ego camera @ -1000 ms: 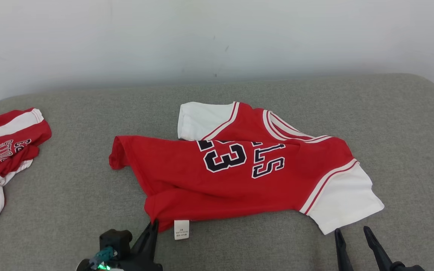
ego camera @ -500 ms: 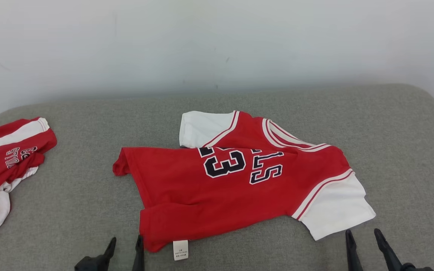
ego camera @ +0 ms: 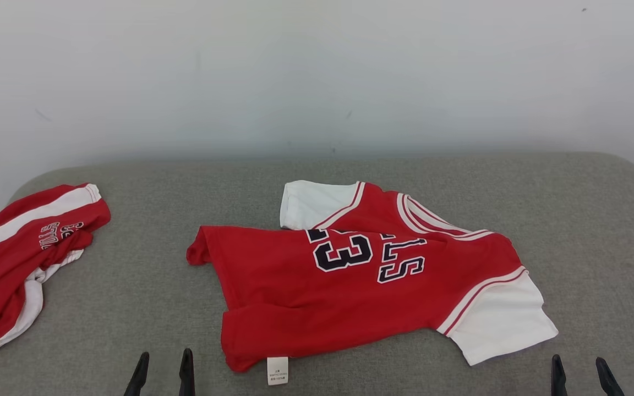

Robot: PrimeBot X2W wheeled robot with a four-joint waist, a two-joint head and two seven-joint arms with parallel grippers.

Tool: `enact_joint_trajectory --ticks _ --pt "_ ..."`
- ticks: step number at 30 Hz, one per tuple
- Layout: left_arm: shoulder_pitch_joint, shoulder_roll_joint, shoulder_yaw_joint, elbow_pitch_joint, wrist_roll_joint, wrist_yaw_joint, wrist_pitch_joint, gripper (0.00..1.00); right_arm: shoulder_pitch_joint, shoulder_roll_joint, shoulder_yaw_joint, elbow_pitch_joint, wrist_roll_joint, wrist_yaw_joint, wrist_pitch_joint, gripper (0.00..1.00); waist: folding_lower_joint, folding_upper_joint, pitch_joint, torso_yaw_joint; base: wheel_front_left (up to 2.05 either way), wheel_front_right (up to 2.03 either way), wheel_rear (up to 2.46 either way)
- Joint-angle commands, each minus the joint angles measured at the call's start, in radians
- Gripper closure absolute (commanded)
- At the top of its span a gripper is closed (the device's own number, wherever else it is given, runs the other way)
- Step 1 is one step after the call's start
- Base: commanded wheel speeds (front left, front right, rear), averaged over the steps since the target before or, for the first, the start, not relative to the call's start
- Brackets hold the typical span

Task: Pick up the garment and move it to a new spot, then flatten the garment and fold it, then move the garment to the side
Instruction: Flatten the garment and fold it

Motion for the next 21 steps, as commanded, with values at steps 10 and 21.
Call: enact_joint_trajectory --ticks 10,21 --pt "0.092 -0.027 0.052 0.042 0.057 -0.054 -0.003 0.00 0.049 0.000 0.005 0.034 -0.050 0.001 -0.014 0.00 0.0001 0.0000 -0.048 0.057 0.00 0.00 0.00" --pt "0.094 -0.033 0.066 0.064 0.074 -0.064 -0.003 0.00 0.062 -0.001 0.048 0.028 -0.091 0.001 -0.014 0.00 0.0001 0.0000 -0.051 0.063 0.00 0.00 0.00"
